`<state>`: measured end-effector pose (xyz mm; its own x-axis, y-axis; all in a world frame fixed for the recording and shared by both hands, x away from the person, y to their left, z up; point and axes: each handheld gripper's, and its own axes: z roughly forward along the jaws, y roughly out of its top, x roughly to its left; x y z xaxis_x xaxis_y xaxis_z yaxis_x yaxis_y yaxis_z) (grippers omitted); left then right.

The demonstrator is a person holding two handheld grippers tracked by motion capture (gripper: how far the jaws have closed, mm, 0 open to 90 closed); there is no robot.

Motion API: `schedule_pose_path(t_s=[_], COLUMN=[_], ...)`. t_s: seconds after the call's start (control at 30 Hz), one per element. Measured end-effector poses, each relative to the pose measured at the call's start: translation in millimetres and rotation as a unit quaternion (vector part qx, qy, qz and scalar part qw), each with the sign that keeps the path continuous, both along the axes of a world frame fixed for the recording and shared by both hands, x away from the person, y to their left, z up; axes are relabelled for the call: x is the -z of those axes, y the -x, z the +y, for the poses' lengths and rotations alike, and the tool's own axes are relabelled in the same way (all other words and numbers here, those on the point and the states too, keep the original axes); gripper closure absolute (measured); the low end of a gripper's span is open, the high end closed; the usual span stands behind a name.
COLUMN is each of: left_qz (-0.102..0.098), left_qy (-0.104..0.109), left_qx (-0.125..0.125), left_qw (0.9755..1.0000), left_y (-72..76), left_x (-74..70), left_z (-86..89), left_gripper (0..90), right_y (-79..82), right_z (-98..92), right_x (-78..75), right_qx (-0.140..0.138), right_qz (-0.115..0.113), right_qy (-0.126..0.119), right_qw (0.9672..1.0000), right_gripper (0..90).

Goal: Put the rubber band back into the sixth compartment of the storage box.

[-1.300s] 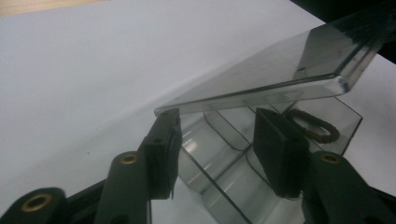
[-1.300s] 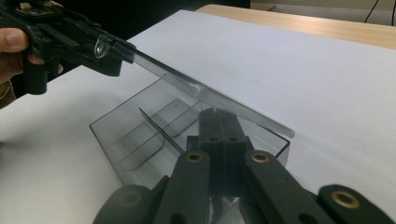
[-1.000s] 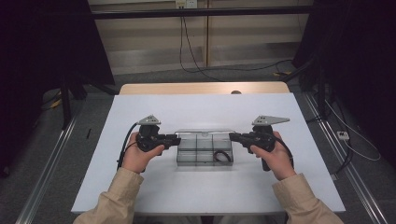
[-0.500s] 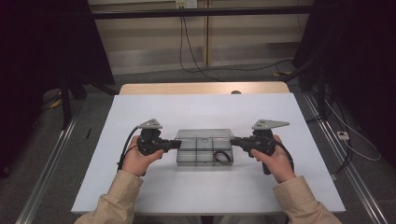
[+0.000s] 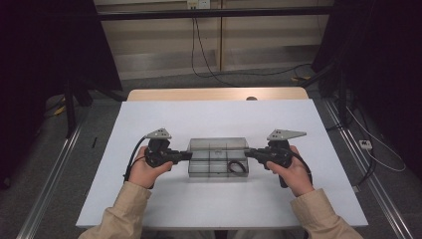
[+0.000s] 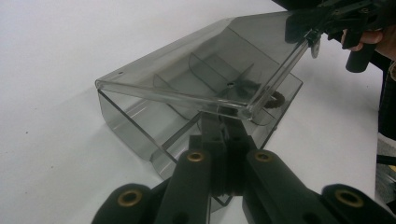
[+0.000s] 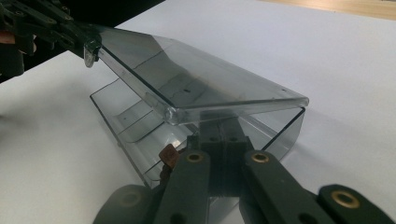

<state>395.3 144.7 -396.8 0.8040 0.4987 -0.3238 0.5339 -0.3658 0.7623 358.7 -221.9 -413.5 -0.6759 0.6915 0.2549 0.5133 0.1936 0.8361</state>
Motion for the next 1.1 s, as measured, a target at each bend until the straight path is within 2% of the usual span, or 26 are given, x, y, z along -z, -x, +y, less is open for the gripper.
schedule_pose_path(t_s=[0.83, 1.1], left_qz=[0.0, -0.001], left_qy=[-0.01, -0.007], left_qx=[0.007, 0.011], left_qw=[0.9999, 0.9999], left_y=[5.5, 7.5], left_x=[5.1, 6.8], left_z=[2.9, 2.5], left_gripper=[90.0, 90.0], right_y=[5.1, 6.3], right_z=[0.8, 3.0], right_x=[8.2, 8.3], right_qx=[-0.008, -0.017], right_qz=[0.001, 0.002], right_qy=[0.005, 0.006], right_qw=[1.0, 0.9998], right_gripper=[90.0, 90.0])
